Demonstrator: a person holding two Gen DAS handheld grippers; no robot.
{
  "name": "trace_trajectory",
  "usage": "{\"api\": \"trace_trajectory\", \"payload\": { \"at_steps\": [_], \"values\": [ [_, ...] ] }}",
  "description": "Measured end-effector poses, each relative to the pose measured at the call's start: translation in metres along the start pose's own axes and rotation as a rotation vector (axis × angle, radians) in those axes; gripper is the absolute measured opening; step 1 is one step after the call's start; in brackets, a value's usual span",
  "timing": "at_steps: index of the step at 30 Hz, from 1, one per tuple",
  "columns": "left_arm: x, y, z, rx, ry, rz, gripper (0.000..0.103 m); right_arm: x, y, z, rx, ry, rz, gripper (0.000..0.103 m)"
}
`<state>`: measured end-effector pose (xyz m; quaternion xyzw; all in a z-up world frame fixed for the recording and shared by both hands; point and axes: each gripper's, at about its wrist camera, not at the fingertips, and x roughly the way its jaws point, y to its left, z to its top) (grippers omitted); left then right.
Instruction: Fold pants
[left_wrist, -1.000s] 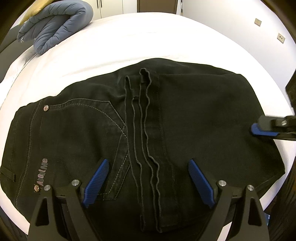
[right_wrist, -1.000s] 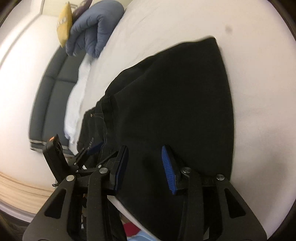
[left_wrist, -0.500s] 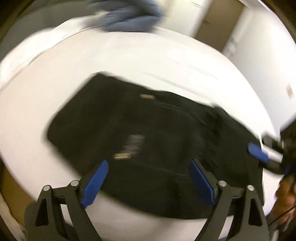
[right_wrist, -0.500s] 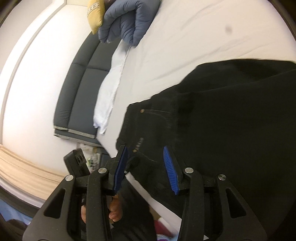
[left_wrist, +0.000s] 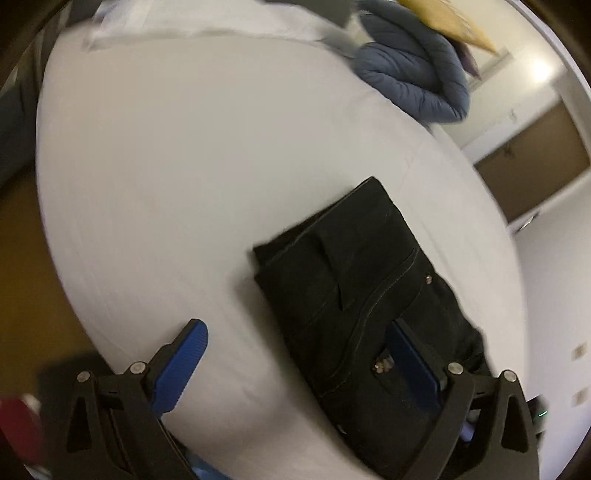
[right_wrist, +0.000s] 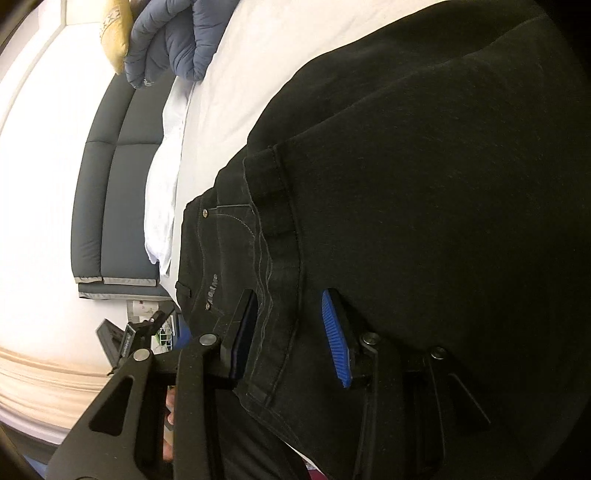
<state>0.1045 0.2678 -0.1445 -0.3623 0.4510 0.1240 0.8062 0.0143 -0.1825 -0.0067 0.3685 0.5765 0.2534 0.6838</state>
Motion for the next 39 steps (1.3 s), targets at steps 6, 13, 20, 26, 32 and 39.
{"api": "trace_trajectory", "payload": {
  "at_steps": [6, 13, 20, 26, 32, 39],
  "values": [
    [0.011, 0.006, 0.001, -0.07, 0.013, -0.042, 0.099, 0.003, 0.003, -0.002, -0.029, -0.007, -0.009, 0.036],
    [0.021, 0.007, 0.012, -0.141, 0.064, -0.178, 0.064, 0.01, 0.004, -0.002, -0.037, -0.009, -0.005, 0.036],
    [0.037, 0.025, 0.016, -0.283, 0.117, -0.254, 0.035, 0.013, 0.005, 0.0, -0.018, -0.007, 0.001, 0.036],
    [0.03, 0.017, 0.015, -0.269, 0.084, -0.267, 0.021, 0.021, 0.009, 0.003, -0.011, 0.012, -0.061, 0.036],
    [0.009, -0.018, 0.02, -0.144, 0.0, -0.253, 0.016, 0.026, 0.009, 0.005, -0.011, -0.015, -0.079, 0.035],
    [-0.028, -0.107, 0.002, 0.18, -0.095, -0.271, 0.016, 0.009, 0.012, 0.006, -0.003, -0.037, -0.043, 0.045]
  ]
}}
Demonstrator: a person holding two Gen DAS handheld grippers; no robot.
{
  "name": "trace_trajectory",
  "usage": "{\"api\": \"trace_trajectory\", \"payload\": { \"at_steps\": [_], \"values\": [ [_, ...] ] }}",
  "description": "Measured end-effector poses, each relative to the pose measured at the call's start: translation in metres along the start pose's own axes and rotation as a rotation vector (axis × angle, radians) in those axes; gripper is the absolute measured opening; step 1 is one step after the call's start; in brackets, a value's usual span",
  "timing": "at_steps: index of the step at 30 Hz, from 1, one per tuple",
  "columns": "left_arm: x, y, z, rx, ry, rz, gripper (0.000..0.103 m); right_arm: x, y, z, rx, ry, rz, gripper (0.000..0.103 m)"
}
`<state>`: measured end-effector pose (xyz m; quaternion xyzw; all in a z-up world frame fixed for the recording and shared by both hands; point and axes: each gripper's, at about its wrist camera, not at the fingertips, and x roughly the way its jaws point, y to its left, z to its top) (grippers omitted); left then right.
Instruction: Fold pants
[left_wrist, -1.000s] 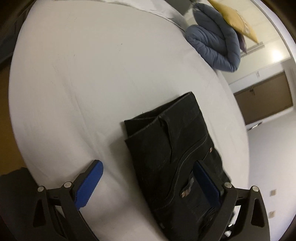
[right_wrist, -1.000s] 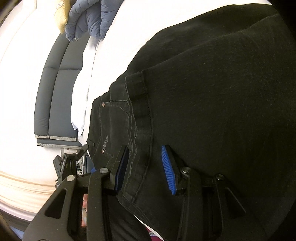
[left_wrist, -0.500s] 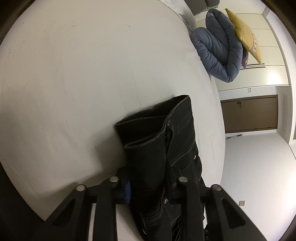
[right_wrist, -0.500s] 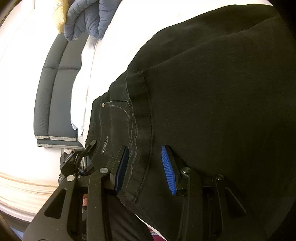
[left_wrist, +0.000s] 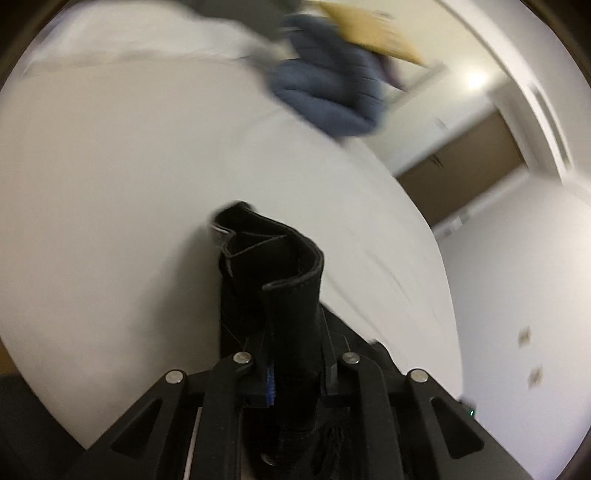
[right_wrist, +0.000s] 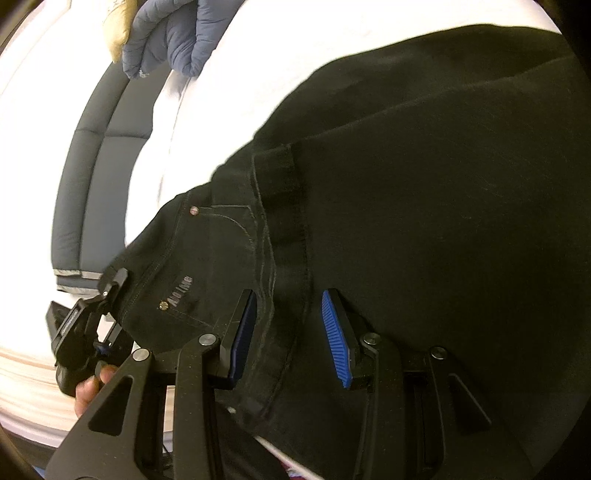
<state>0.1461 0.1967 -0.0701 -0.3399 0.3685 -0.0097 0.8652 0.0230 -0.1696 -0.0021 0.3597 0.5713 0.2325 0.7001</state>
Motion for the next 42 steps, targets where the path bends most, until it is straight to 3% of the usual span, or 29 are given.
{"api": "trace_trajectory", "payload": {
  "at_steps": [2, 4, 6, 12, 21, 23, 24, 25, 28, 31, 36, 40, 42],
  "values": [
    [0.001, -0.045, -0.017, 0.173, -0.003, -0.007, 0.016, -0.029, 0.0, 0.005, 0.011, -0.077, 0.074, 0.049],
    [0.006, -0.076, -0.036, 0.298, 0.009, -0.019, 0.016, -0.067, 0.0, 0.013, -0.003, -0.176, 0.112, 0.063],
    [0.017, -0.103, -0.063, 0.41, 0.036, -0.027, 0.016, -0.095, 0.0, 0.021, -0.012, -0.214, 0.164, 0.076],
    [0.043, -0.15, -0.134, 0.681, 0.125, -0.013, 0.015, -0.125, 0.01, 0.025, -0.136, -0.143, 0.203, 0.08],
    [0.059, -0.193, -0.177, 0.91, 0.144, 0.009, 0.016, -0.094, -0.005, 0.026, -0.116, -0.028, 0.07, 0.08],
    [0.061, -0.198, -0.188, 0.948, 0.154, 0.014, 0.016, -0.095, -0.003, 0.024, -0.172, -0.064, -0.02, 0.071],
    [0.062, -0.199, -0.191, 0.956, 0.16, 0.011, 0.016, -0.097, -0.004, 0.024, -0.188, -0.071, -0.036, 0.048],
    [0.064, -0.202, -0.195, 0.967, 0.168, 0.004, 0.016, -0.1, -0.008, 0.024, -0.181, -0.066, -0.039, 0.034],
    [0.067, -0.209, -0.205, 1.004, 0.182, -0.016, 0.016, -0.114, -0.02, 0.017, -0.2, -0.101, -0.098, 0.018],
    [0.071, -0.223, -0.223, 1.051, 0.204, -0.05, 0.015, -0.132, -0.034, 0.006, -0.218, -0.148, -0.138, 0.017],
    [0.085, -0.237, -0.239, 1.124, 0.227, -0.07, 0.016, -0.153, -0.087, 0.006, -0.118, -0.183, -0.055, 0.017],
    [0.101, -0.236, -0.247, 1.138, 0.253, -0.058, 0.016, -0.148, -0.112, 0.009, -0.125, -0.19, -0.063, 0.018],
    [0.112, -0.23, -0.255, 1.168, 0.309, -0.042, 0.022, -0.144, -0.124, 0.009, -0.12, -0.177, -0.074, 0.021]
  ]
}}
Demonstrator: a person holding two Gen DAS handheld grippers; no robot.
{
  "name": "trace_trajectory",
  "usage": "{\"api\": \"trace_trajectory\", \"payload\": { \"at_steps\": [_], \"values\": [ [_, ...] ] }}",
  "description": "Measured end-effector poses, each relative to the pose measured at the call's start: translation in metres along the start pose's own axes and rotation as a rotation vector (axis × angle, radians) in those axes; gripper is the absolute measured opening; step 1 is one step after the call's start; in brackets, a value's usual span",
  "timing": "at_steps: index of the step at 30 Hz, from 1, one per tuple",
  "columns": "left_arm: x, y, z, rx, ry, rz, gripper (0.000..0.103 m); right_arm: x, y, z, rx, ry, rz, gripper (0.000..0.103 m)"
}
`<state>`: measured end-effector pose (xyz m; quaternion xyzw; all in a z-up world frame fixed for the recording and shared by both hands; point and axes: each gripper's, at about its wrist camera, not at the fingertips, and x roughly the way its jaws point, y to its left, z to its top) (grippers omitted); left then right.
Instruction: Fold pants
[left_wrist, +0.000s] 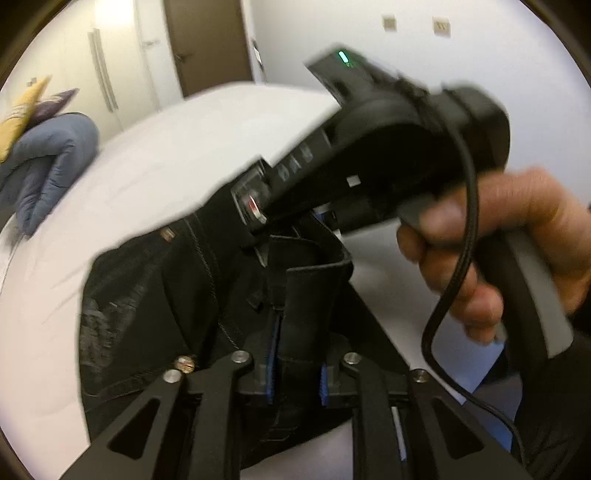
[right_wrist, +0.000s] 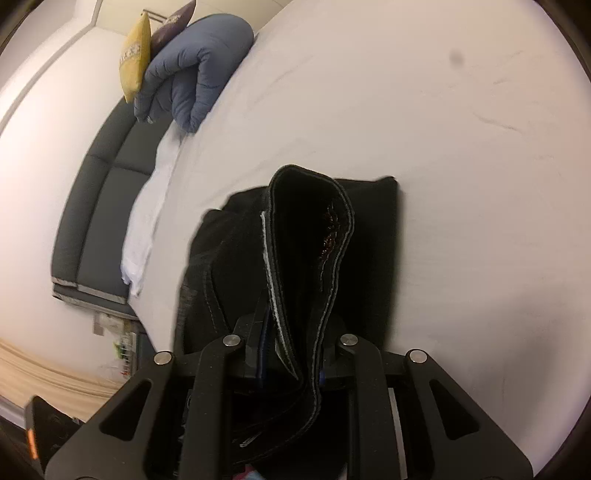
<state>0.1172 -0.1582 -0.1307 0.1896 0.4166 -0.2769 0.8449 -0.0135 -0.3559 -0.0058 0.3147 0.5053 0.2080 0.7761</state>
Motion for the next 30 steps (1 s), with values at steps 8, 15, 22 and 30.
{"api": "trace_trajectory", "payload": {
  "at_steps": [8, 15, 22, 30],
  "values": [
    [-0.049, 0.029, -0.004, -0.071, -0.093, -0.139, 0.083, -0.034, -0.031, -0.03, 0.128, -0.046, -0.024, 0.041],
    [-0.067, 0.113, -0.002, -0.23, -0.154, -0.026, 0.089, -0.075, -0.012, -0.028, 0.137, -0.174, 0.006, 0.056],
    [-0.027, 0.153, -0.02, -0.372, -0.019, -0.046, 0.083, -0.026, 0.02, -0.068, 0.059, -0.026, 0.119, 0.054],
    [-0.024, 0.148, -0.039, -0.372, 0.017, -0.075, 0.072, -0.039, -0.011, -0.103, 0.065, -0.07, 0.055, 0.029]
  ]
}}
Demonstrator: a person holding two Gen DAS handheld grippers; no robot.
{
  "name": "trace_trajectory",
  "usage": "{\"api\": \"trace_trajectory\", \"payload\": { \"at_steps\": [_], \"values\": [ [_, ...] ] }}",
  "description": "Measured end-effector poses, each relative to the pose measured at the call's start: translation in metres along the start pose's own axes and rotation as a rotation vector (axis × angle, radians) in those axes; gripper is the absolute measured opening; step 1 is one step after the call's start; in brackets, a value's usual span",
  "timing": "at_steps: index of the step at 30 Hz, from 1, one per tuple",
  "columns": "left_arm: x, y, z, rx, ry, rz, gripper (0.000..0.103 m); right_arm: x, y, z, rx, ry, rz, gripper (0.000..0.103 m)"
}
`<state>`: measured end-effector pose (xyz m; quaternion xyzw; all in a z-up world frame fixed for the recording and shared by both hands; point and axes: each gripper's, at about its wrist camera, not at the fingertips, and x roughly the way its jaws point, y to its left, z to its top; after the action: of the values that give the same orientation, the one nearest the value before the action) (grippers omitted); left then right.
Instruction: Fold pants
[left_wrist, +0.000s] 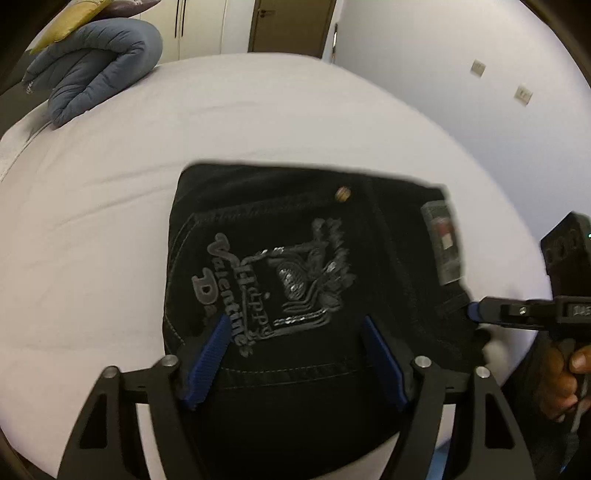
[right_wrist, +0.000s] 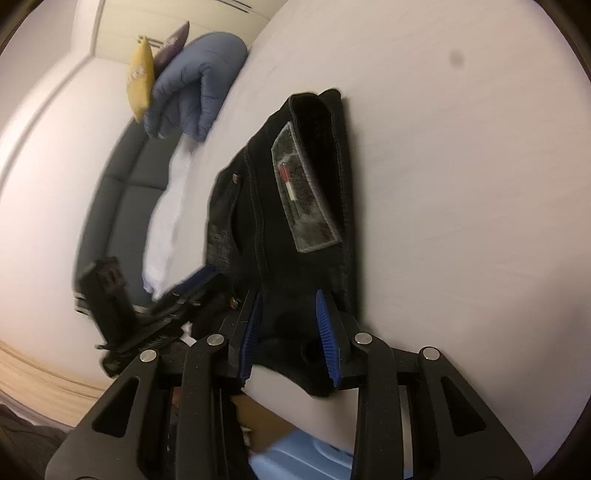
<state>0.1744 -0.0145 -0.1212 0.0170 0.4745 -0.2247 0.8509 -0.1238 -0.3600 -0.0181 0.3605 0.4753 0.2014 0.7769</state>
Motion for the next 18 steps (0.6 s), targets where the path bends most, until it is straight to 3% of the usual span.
{"api": "trace_trajectory", "payload": {
  "at_steps": [3, 7, 8, 9, 12, 15, 18],
  "values": [
    [-0.005, 0.007, 0.03, 0.01, -0.041, 0.002, 0.072, -0.016, 0.022, 0.012, -0.082, -0.036, 0.028, 0.029],
    [0.024, 0.016, 0.067, 0.03, -0.007, 0.003, 0.072, 0.003, 0.039, 0.053, -0.107, -0.073, 0.063, 0.03],
    [0.04, 0.02, 0.075, 0.03, 0.038, 0.003, 0.072, 0.005, 0.034, 0.062, -0.101, -0.07, 0.069, 0.03],
    [0.049, 0.024, 0.076, 0.023, 0.063, 0.003, 0.071, 0.015, 0.027, 0.074, -0.08, -0.059, 0.071, 0.03],
    [0.067, 0.03, 0.071, 0.021, 0.083, -0.004, 0.073, 0.045, -0.007, 0.092, 0.003, -0.003, -0.044, 0.028],
    [0.059, 0.024, 0.061, 0.047, 0.054, 0.031, 0.074, 0.045, -0.036, 0.094, 0.086, -0.04, 0.085, 0.022],
    [0.052, 0.022, 0.049, 0.043, 0.033, 0.036, 0.075, 0.037, -0.053, 0.083, 0.122, -0.077, 0.136, 0.022]
  ]
}}
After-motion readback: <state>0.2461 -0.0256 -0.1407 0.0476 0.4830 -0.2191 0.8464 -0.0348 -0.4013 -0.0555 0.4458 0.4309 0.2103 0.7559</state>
